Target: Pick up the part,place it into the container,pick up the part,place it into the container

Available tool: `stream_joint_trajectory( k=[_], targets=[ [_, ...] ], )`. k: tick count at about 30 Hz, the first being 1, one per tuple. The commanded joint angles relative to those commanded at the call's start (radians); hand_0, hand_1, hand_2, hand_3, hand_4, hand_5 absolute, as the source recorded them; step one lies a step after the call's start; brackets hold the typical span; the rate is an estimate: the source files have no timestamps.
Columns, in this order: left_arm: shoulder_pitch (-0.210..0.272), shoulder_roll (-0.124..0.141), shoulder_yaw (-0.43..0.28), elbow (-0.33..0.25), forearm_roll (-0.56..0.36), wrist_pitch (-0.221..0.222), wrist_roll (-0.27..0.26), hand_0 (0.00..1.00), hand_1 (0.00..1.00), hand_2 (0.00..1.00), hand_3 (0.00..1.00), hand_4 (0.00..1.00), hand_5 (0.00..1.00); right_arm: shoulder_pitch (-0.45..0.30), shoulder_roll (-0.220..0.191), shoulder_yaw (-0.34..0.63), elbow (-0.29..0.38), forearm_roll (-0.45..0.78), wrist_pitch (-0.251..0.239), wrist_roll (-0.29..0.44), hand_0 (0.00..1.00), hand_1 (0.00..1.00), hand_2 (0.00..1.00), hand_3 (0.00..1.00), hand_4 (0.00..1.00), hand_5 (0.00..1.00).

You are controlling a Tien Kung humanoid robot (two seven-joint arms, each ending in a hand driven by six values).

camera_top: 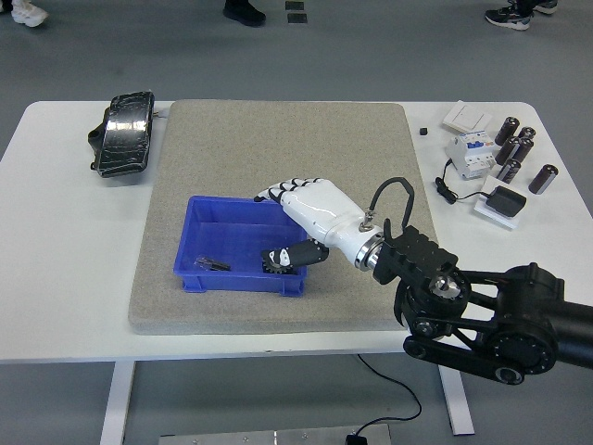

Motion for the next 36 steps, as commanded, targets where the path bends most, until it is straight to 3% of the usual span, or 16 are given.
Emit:
stream_joint_trajectory(
  k=[8, 9, 15, 23, 36],
  targets=[
    [0.004, -0.002, 0.003, 0.0, -0.005, 0.001, -0.001, 0.679, 0.672, 0.612, 0.558, 0.497, 0.492, -0.076, -0.062, 0.167, 0.02, 0.167, -0.039, 0.062, 0.706, 0.863, 0.838, 0.83, 0.88, 0.463],
    [0.004, -0.003, 0.004, 0.0, -0.006, 0.001, -0.002, 0.679, 0.672, 0.611, 0.558, 0.49, 0.486, -0.088, -0.07, 0.193, 0.015, 0.196, -0.045, 0.078, 0.675, 0.821, 0.812, 0.816, 0.872, 0.453],
    [0.006, -0.005, 0.006, 0.0, -0.011, 0.002, -0.003, 0.678, 0.672, 0.61, 0.559, 0.486, 0.482, -0.168, -0.105, 0.335, -0.029, 0.401, -0.062, 0.195, 0.658, 0.795, 0.785, 0.797, 0.867, 0.45],
    [0.007, -0.008, 0.006, -0.001, -0.011, 0.002, -0.003, 0.679, 0.673, 0.609, 0.558, 0.485, 0.481, -0.253, -0.117, 0.479, -0.083, 0.696, -0.017, 0.349, 0.659, 0.782, 0.78, 0.795, 0.862, 0.446],
    [0.008, -0.008, 0.001, -0.002, -0.009, 0.001, -0.003, 0.678, 0.673, 0.608, 0.558, 0.483, 0.48, -0.321, -0.116, 0.527, -0.123, 1.013, 0.04, 0.407, 0.657, 0.775, 0.79, 0.82, 0.862, 0.441]
  ],
)
